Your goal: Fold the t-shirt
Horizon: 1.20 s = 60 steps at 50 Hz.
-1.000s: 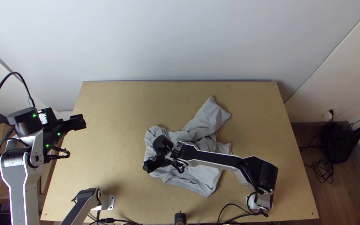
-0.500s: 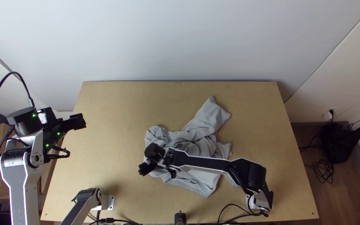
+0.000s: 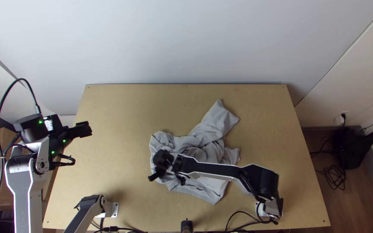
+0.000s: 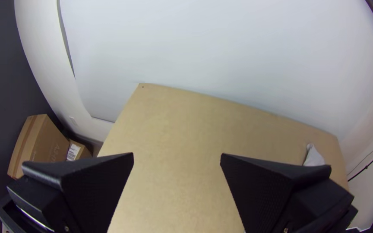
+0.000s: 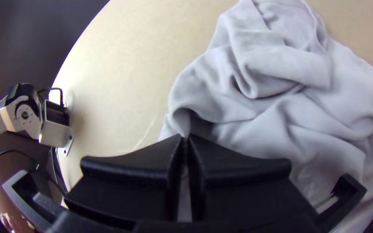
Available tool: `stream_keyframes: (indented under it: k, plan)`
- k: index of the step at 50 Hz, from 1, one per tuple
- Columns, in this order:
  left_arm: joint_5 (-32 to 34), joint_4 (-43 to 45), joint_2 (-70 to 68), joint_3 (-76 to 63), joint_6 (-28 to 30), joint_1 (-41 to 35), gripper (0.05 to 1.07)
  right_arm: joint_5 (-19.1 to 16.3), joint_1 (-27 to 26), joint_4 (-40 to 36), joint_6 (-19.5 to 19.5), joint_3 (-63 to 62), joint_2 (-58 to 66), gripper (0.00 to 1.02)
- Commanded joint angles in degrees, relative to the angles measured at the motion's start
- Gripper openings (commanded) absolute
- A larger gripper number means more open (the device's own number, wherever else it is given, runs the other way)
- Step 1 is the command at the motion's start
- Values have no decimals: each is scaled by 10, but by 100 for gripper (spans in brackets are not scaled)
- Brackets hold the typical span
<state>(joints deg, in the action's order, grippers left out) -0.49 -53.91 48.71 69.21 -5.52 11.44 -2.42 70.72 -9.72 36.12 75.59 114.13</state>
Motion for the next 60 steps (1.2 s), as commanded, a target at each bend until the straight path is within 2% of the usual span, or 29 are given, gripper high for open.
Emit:
stream_keyframes:
  k: [1, 13, 19, 25, 32, 38, 48, 60]
  plan:
    - [1, 7, -12, -17, 13, -33, 102, -2, -14, -8, 0, -50, -94, 2]
    - [4, 59, -13, -50, 14, -95, 102, -17, -38, -71, 4, -151, -253, 2]
    - [3, 96, -1, -54, 16, -172, 102, -18, -56, -102, 6, -203, -327, 2]
    - [2, 136, 25, -56, 14, -252, 102, -29, -93, -132, 8, -241, -392, 2]
    - [-4, 173, 85, -61, 12, -324, 102, -60, -148, -176, 4, -273, -449, 2]
    - [-7, 206, 140, -56, 17, -375, 102, -63, -173, -209, -30, -301, -495, 2]
    - [-7, 266, 259, -10, 24, -427, 102, -70, -174, -266, -118, -339, -566, 2]
    - [-7, 302, 401, 83, 11, -480, 102, -125, -168, -278, -160, -350, -582, 2]
